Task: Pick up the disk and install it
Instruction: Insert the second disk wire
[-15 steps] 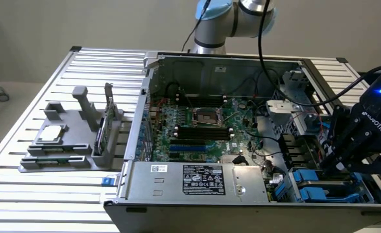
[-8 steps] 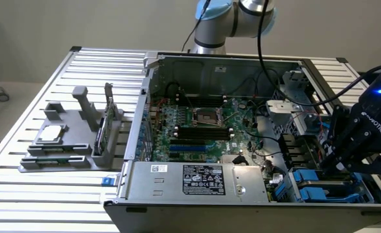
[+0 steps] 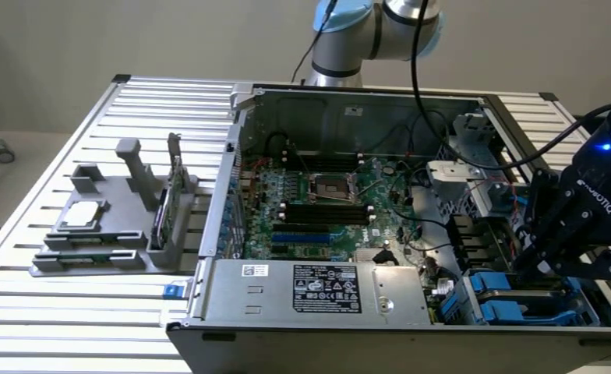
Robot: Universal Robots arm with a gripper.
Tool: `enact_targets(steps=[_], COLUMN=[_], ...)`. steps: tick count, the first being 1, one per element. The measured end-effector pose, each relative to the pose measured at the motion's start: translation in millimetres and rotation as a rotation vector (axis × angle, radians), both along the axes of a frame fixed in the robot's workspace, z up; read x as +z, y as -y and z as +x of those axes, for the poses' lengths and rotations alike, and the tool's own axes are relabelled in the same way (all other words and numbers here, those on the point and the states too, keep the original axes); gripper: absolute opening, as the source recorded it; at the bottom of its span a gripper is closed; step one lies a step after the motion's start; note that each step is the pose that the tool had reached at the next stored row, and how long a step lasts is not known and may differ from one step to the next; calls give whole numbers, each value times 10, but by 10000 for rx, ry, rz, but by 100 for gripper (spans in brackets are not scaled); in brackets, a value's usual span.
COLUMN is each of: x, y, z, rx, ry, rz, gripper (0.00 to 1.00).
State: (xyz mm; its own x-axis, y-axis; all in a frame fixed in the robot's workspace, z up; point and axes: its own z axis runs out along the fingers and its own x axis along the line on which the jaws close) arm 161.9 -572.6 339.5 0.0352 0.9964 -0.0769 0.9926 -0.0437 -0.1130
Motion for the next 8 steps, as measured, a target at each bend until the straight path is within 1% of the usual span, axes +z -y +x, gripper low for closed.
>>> enact_targets(steps=[5, 6, 8], x=[0, 0, -2], y=[-11, -14, -13], z=[-3, -4, 3], rx=[-1, -1, -1], ry=[18, 42, 45], rz=[1, 16, 16], gripper=[16, 16, 16])
